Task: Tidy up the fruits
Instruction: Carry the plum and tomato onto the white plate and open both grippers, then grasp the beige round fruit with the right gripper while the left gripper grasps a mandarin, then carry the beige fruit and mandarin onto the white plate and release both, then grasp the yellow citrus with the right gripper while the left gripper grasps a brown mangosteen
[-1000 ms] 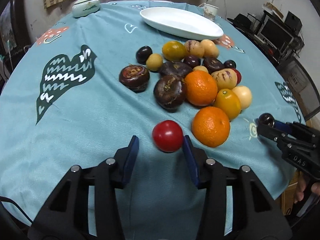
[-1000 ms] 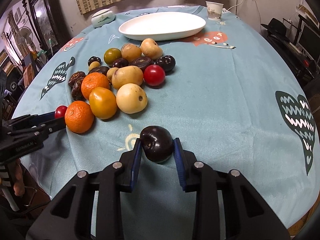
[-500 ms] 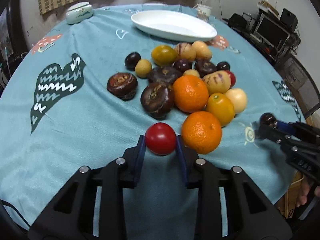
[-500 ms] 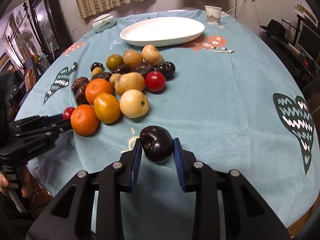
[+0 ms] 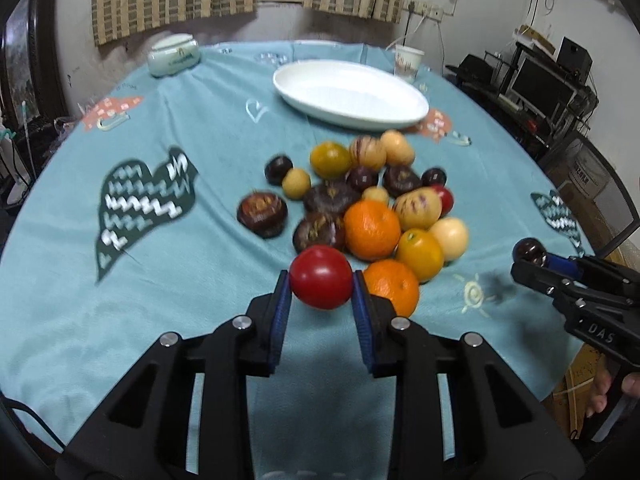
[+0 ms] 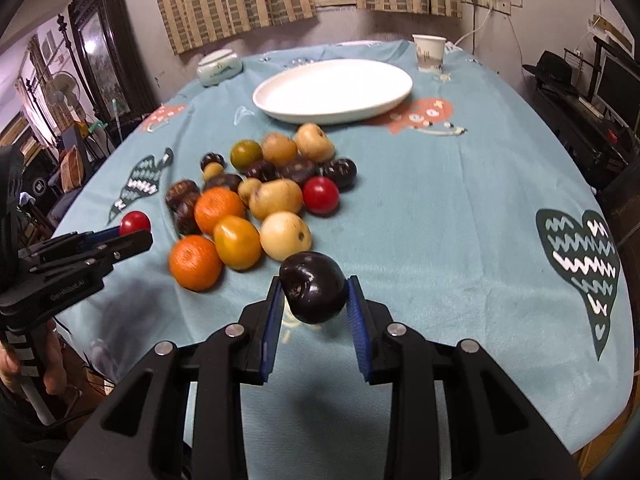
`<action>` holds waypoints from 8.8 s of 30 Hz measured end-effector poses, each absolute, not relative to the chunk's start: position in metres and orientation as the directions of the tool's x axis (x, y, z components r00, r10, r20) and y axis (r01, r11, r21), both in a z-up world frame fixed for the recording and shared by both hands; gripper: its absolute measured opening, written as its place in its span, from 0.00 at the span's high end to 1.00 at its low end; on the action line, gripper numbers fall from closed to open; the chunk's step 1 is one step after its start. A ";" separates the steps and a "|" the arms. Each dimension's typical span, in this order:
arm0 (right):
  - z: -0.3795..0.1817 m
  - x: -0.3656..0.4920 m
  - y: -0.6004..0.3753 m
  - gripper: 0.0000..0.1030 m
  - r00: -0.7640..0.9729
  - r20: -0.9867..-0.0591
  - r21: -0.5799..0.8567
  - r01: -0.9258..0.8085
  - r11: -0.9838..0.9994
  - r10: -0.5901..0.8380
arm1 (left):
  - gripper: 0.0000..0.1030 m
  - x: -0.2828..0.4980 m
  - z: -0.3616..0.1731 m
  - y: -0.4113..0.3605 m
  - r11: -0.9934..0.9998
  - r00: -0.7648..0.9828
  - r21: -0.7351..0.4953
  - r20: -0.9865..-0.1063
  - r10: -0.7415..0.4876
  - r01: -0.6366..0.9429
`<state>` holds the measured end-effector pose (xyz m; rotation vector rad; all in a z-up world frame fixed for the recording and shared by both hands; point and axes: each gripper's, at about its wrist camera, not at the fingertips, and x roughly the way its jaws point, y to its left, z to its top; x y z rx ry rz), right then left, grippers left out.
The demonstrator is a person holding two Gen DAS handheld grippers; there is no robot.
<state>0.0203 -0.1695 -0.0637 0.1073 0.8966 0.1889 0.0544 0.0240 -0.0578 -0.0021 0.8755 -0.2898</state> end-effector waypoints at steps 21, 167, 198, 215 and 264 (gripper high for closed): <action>-0.034 0.342 -0.190 0.69 0.558 -0.804 0.113 -0.196 0.974 0.206 | 0.69 0.372 0.006 -0.078 0.960 0.534 -0.093 -0.815 -0.226 0.265; -0.007 0.279 -0.179 0.62 0.636 -0.727 0.167 -0.203 0.965 0.260 | 0.57 0.319 0.014 -0.051 0.969 0.557 -0.006 -0.818 -0.147 0.246; -0.034 0.353 -0.171 0.35 0.636 -0.760 -0.020 -0.233 0.972 0.137 | 0.17 0.395 0.004 -0.025 0.976 0.555 -0.114 -0.807 -0.199 0.185; -0.061 0.095 -0.168 0.27 0.568 -0.800 0.141 -0.140 0.980 0.196 | 0.06 0.091 -0.052 0.044 0.993 0.648 0.013 -0.759 -0.068 0.119; -0.081 0.050 -0.180 0.63 0.541 -0.793 0.227 -0.164 0.960 0.280 | 0.62 0.111 -0.101 -0.006 0.924 0.535 0.103 -0.837 -0.119 0.367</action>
